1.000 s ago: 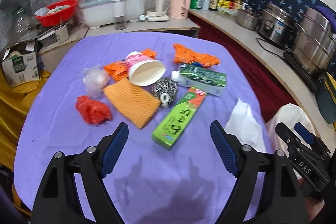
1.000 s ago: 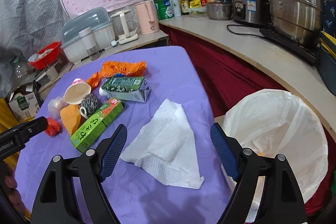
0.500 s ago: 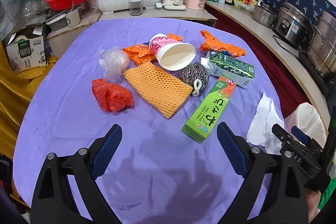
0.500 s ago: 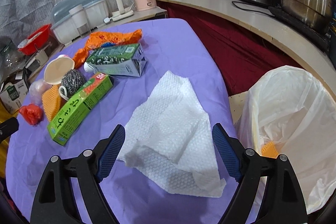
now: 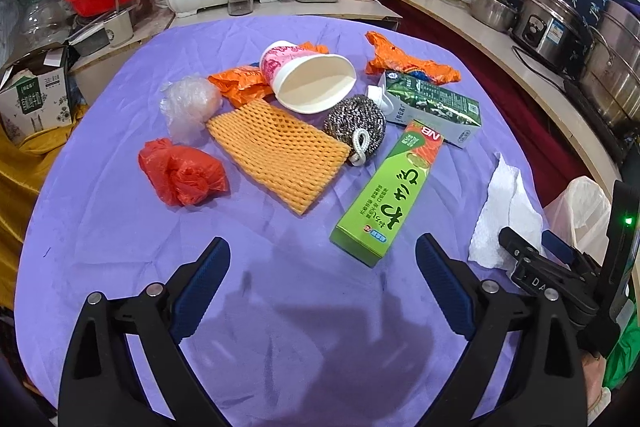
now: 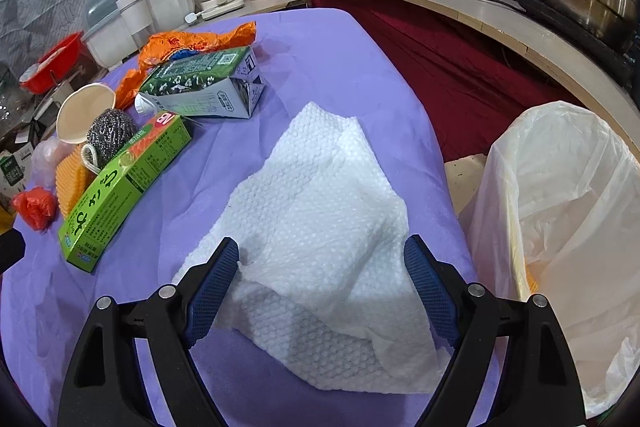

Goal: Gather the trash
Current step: 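Grasp the green wasabi box with the left tool while the right tool grasps the paper towel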

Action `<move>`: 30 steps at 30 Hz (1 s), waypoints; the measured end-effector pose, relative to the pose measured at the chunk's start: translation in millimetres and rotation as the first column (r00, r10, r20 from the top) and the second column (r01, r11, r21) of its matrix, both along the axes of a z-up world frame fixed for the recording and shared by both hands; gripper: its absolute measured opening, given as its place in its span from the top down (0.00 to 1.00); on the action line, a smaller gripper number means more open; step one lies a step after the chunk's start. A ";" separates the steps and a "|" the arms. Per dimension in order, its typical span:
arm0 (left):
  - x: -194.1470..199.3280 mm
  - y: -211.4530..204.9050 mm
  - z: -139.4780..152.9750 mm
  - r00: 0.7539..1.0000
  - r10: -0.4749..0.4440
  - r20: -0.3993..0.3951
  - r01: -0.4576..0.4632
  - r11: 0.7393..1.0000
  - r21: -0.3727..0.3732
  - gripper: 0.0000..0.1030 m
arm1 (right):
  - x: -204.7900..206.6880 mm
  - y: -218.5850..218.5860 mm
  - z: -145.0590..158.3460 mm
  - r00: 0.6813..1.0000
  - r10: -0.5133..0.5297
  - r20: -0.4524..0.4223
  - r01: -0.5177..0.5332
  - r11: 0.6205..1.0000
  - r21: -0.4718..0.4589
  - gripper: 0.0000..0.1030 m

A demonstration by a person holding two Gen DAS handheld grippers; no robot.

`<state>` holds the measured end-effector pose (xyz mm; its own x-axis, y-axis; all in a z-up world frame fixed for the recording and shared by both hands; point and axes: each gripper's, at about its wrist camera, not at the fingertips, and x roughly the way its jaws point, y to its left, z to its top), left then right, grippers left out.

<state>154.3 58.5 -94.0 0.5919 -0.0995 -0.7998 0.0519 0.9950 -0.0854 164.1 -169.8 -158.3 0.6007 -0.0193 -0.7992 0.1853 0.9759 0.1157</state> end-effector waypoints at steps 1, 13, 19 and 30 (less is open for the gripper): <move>1.2 -2.5 -2.0 1.000 -0.005 -0.002 0.005 1.000 0.004 0.13 | 0.1 0.2 -1.2 1.000 -0.002 -0.001 0.002 1.000 -0.001 0.22; 28.5 -23.4 -34.4 0.998 -0.059 -0.023 0.060 0.997 0.043 0.11 | -4.3 -3.0 0.6 1.000 -0.013 0.009 0.012 1.000 0.011 0.46; 40.5 -32.4 -47.4 0.995 -0.091 -0.032 0.092 0.995 0.042 0.15 | -5.6 0.1 3.5 1.000 0.012 0.005 -0.012 1.000 0.025 0.66; 45.2 -39.2 -53.5 0.991 -0.129 -0.034 0.129 0.991 0.026 0.48 | -12.2 6.5 13.5 0.999 0.046 0.021 -0.047 0.997 0.062 0.89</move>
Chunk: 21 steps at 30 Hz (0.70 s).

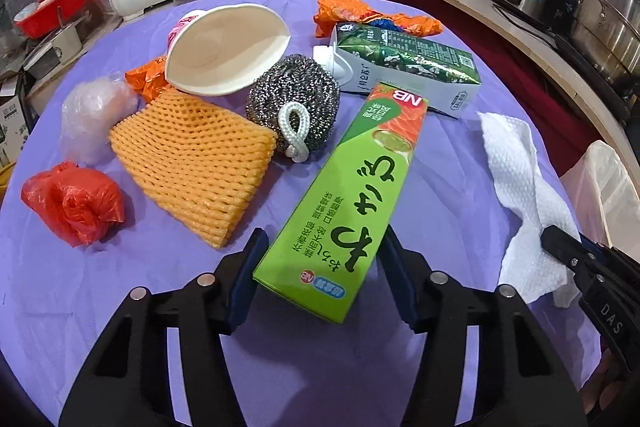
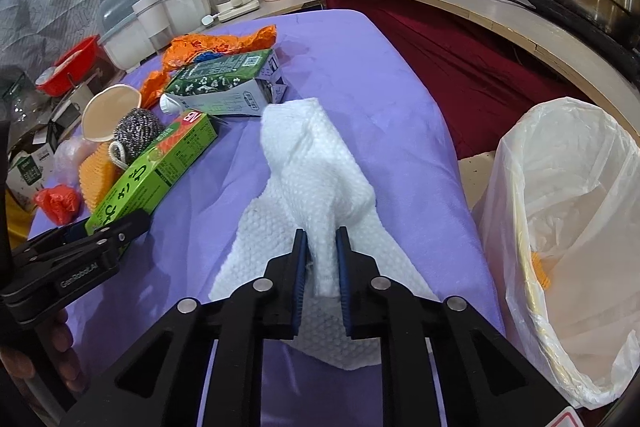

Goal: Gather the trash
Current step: 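Grasp the green wasabi box with the left tool while the right tool grasps the paper towel, then carry the wasabi box and paper towel over the bin and release both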

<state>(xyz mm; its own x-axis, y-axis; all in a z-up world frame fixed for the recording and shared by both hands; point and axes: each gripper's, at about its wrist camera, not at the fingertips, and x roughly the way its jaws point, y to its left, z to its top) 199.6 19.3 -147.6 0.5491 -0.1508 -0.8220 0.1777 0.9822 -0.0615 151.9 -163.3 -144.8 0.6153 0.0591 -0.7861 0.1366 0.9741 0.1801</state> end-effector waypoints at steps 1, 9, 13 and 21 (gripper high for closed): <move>-0.9 -0.6 1.3 1.000 -0.001 0.001 0.001 1.000 -0.003 0.48 | -1.0 1.0 1.7 1.000 0.004 0.004 -0.004 1.000 0.001 0.89; -21.2 -5.8 19.9 0.999 -0.028 0.020 0.029 0.999 -0.015 0.64 | -16.1 4.9 26.9 0.997 0.031 0.065 -0.032 0.999 0.013 0.91; -35.5 -10.6 35.9 0.998 -0.044 0.037 0.045 0.999 -0.026 0.64 | -27.6 4.0 45.3 0.993 0.033 0.112 -0.035 0.999 0.017 0.91; -63.2 -17.2 72.4 0.993 -0.061 0.103 0.066 0.997 -0.047 0.64 | -51.0 -3.9 74.9 0.982 0.020 0.188 -0.025 0.999 0.024 0.91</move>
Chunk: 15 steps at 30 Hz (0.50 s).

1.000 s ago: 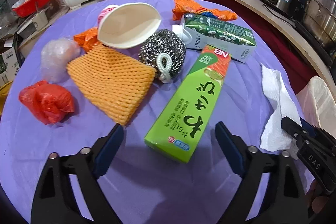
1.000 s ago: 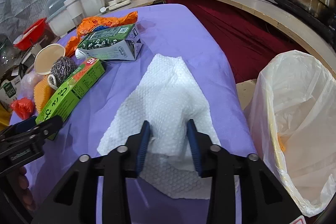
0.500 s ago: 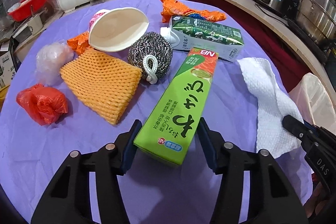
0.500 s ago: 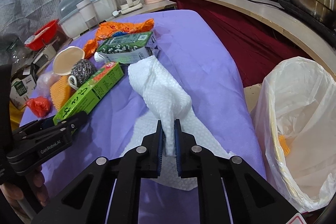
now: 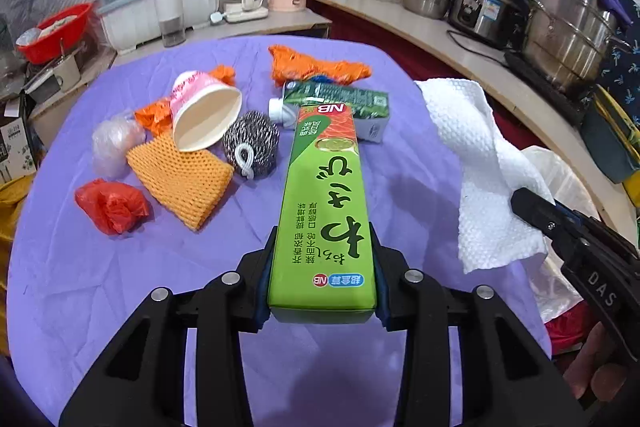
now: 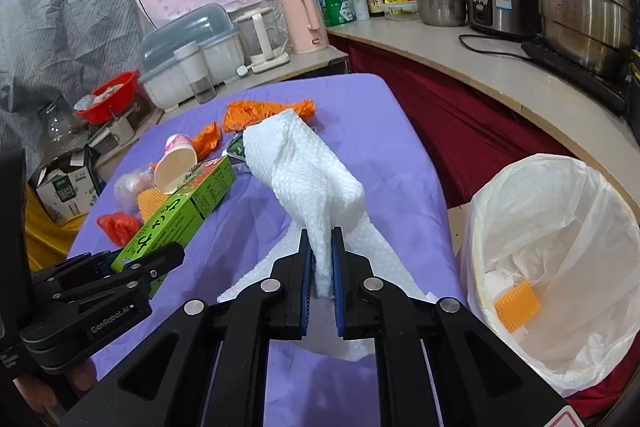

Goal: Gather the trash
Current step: 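Carry the wasabi box and paper towel over the bin and release both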

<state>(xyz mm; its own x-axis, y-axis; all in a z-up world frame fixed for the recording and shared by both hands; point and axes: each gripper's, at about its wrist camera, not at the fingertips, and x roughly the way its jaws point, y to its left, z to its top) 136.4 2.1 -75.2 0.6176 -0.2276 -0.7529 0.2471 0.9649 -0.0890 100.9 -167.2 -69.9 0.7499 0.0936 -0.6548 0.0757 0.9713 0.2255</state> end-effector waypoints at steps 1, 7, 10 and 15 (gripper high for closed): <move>-3.7 -1.0 5.7 1.000 -0.005 0.009 0.005 1.000 -0.006 0.64 | -2.5 -1.6 3.7 1.000 -0.005 0.010 0.005 1.000 0.001 0.91; -20.5 -12.7 33.6 0.997 -0.051 0.055 0.052 0.998 -0.019 0.64 | -22.2 -22.5 28.9 0.995 -0.058 0.080 0.057 0.998 0.012 0.91; -28.8 -25.8 47.8 0.993 -0.086 0.083 0.089 0.996 -0.024 0.64 | -32.9 -40.9 41.8 0.988 -0.105 0.114 0.103 0.994 0.019 0.91; -42.6 -58.3 65.6 0.979 -0.166 0.119 0.170 0.985 -0.029 0.64 | -52.8 -78.7 53.3 0.970 -0.192 0.146 0.190 0.981 0.031 0.91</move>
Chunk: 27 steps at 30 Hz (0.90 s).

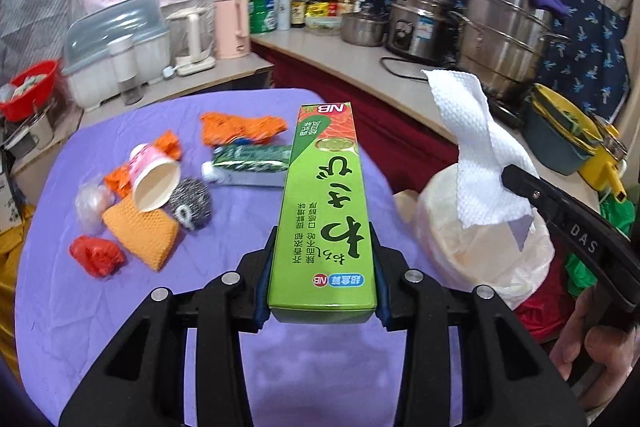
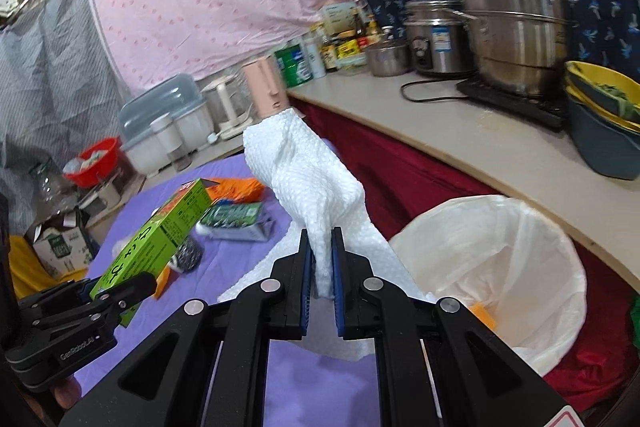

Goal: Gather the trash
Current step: 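Carry the wasabi box and paper towel over the bin and release both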

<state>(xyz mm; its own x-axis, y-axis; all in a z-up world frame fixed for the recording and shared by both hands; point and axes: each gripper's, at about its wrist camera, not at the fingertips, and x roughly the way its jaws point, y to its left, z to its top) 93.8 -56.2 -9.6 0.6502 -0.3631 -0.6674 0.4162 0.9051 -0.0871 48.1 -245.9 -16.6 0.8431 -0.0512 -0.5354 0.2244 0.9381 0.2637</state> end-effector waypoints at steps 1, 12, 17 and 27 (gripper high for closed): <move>-1.1 -6.4 2.2 1.000 -0.017 0.003 0.017 1.000 -0.002 0.64 | -4.2 -7.7 0.9 1.000 -0.020 0.004 0.020 1.000 0.002 0.91; -28.3 -96.7 1.1 0.978 -0.209 -0.001 0.209 0.978 0.013 0.64 | -39.0 -78.7 -18.6 0.982 -0.185 -0.035 0.186 0.982 0.029 0.91; -32.6 -131.8 -14.9 0.964 -0.262 -0.038 0.264 0.964 0.032 0.64 | -45.3 -96.3 -34.2 0.973 -0.220 -0.065 0.223 0.974 0.046 0.91; -33.4 -163.6 -33.8 0.955 -0.286 -0.076 0.291 0.954 0.066 0.64 | -51.9 -113.2 -57.6 0.964 -0.246 -0.105 0.254 0.965 0.070 0.91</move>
